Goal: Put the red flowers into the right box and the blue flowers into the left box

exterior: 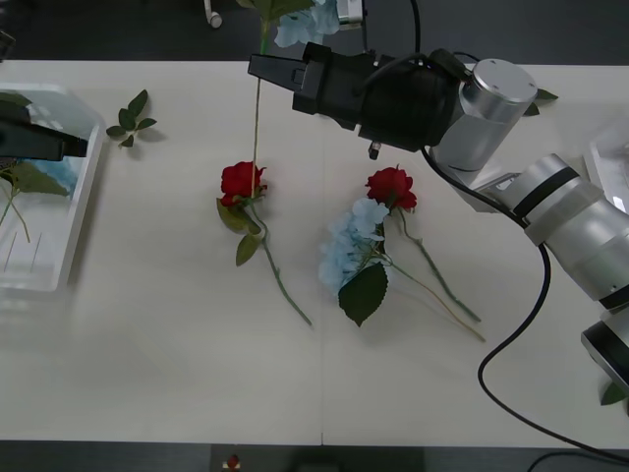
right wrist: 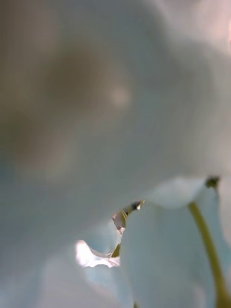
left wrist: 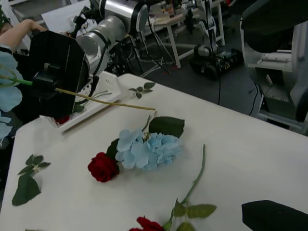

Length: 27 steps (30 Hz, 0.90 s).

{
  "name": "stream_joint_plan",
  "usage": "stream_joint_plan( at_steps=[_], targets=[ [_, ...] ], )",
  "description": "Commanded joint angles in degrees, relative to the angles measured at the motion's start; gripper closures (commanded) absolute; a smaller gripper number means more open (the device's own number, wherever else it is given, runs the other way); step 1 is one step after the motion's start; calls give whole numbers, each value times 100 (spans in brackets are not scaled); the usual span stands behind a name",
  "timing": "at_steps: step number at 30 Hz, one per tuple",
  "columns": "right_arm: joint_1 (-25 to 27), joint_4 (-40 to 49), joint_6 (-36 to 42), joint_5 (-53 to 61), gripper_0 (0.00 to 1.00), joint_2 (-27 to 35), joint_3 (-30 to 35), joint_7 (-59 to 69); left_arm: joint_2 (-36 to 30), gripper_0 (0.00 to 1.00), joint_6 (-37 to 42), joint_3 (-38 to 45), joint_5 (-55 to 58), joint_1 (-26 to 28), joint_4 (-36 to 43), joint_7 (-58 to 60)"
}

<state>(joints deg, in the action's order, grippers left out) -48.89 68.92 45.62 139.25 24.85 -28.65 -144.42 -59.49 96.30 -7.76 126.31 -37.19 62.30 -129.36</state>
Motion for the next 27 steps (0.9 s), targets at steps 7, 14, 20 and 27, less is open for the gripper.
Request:
stream_joint_plan(
  at_steps=[7,14,20,27],
  targets=[
    [-305,148,0,243,100,-60,62,-113,614,0,-832,-349,368,-43,854,-300],
    [-305,148,8,243,100,-60,62,-122,1159,0,-1658,-665,131,-43,1346,-291],
    [-305,157,17,243,100,-60,62,-122,1432,0,-2124,-876,-203,-51,1601,-247],
    [-305,148,26,243,100,-60,62,-122,1722,0,-2361,-1184,-212,-157,1601,-230]
  ],
)
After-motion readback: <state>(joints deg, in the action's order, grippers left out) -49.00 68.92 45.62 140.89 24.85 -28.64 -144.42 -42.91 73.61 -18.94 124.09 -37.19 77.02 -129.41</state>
